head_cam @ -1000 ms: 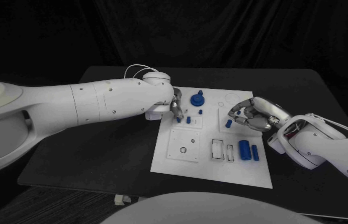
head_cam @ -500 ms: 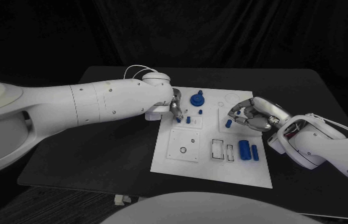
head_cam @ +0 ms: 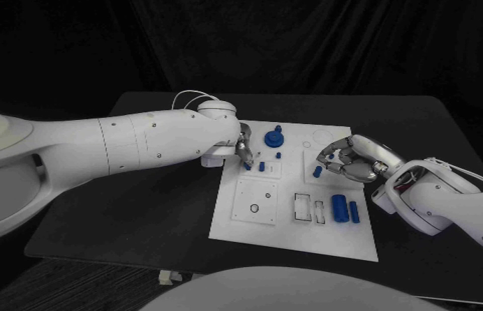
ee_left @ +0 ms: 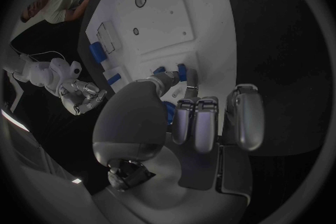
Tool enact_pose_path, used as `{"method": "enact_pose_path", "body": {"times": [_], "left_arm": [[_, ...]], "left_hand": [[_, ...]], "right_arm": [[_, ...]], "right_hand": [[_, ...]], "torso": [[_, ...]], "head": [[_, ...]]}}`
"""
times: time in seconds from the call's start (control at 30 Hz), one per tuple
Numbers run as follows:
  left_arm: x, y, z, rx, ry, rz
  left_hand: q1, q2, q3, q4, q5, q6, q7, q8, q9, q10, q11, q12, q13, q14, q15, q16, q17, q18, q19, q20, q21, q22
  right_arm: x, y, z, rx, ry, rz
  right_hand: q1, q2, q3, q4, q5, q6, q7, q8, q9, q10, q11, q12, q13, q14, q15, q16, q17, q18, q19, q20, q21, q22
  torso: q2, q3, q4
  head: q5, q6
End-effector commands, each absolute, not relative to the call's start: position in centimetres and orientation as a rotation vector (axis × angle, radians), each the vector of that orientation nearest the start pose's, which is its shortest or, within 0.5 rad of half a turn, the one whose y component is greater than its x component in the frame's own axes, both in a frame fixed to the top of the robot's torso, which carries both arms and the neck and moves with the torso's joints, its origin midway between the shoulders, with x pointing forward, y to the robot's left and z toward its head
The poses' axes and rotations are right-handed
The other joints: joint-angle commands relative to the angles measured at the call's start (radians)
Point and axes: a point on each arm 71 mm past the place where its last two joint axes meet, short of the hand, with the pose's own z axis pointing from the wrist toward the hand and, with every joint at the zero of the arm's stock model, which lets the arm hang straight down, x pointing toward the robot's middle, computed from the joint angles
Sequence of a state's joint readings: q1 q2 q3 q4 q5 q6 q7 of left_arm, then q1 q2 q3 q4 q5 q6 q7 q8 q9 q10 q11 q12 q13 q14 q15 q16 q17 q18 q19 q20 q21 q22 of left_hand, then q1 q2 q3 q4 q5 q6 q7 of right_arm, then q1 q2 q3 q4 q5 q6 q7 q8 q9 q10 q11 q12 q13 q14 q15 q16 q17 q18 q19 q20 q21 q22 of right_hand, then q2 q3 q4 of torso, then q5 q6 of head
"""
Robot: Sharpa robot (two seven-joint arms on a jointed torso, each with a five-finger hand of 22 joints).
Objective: Assemble the parts on the task board
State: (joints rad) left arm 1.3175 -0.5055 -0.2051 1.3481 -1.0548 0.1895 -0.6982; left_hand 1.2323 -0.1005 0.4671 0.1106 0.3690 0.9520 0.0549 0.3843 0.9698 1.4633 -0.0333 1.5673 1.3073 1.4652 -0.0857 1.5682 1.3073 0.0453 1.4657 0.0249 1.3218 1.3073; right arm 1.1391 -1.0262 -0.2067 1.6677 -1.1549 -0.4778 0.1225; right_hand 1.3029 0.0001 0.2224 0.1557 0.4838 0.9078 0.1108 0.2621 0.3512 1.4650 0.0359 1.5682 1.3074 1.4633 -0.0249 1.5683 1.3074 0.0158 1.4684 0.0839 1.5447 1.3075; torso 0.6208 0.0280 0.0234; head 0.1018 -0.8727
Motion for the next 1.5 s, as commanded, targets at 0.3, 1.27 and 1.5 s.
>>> {"method": "enact_pose_path", "body": {"times": [0.3, 1.27, 1.5], "left_arm": [[48.5, 10.9, -24.8, 0.074, 2.487, -0.178], [48.5, 11.6, -25.0, 0.075, 2.507, -0.142], [48.4, 12.0, -24.8, 0.041, 2.468, -0.218]], "left_hand": [[-0.072, 0.022, -0.065, 0.037, -0.174, 0.019, -0.022, -0.017, -0.035, 0.108, -0.004, 0.004, 0.263, 0.106, -0.001, 0.003, 0.263, 0.009, 0.015, 0.0, -0.023, 0.19], [-0.175, 0.05, -0.205, 0.179, -0.236, -0.019, 0.001, -0.034, -0.048, 0.108, 0.016, 0.004, 0.263, 0.106, 0.015, 0.003, 0.263, 0.015, 0.008, 0.014, -0.06, 0.183], [-0.176, 0.051, -0.224, 0.176, -0.228, -0.028, 0.0, -0.018, -0.03, 0.108, 0.016, 0.004, 0.263, 0.106, 0.016, 0.003, 0.263, 0.015, 0.009, 0.016, -0.06, 0.183]], "right_arm": [[41.3, -24.6, -24.6, 0.089, 1.739, 0.873], [41.1, -24.6, -24.9, 0.092, 1.746, 0.874], [41.1, -24.8, -24.9, 0.094, 1.747, 0.871]], "right_hand": [[0.008, -0.001, 0.0, -0.004, 0.003, -0.007, 0.002, -0.007, -0.001, 0.106, 0.002, 0.003, 0.263, 0.107, 0.002, 0.003, 0.263, -0.005, 0.077, 0.004, -0.005, 0.249], [0.009, -0.001, 0.001, -0.006, 0.006, -0.007, 0.003, -0.007, -0.001, 0.106, 0.003, 0.003, 0.263, 0.107, 0.002, 0.003, 0.263, -0.004, 0.076, 0.004, -0.006, 0.248], [0.009, -0.001, 0.001, -0.006, 0.006, -0.007, 0.003, -0.007, -0.001, 0.106, 0.003, 0.003, 0.263, 0.107, 0.002, 0.003, 0.263, -0.004, 0.076, 0.004, -0.006, 0.248]], "torso": [[0.0, 0.0, 0.0002], [0.0, 0.0001, 0.0001], [0.0, 0.0001, 0.0]], "head": [[0.0, 0.0], [-0.003, 0.0], [-0.004, 0.0]]}}
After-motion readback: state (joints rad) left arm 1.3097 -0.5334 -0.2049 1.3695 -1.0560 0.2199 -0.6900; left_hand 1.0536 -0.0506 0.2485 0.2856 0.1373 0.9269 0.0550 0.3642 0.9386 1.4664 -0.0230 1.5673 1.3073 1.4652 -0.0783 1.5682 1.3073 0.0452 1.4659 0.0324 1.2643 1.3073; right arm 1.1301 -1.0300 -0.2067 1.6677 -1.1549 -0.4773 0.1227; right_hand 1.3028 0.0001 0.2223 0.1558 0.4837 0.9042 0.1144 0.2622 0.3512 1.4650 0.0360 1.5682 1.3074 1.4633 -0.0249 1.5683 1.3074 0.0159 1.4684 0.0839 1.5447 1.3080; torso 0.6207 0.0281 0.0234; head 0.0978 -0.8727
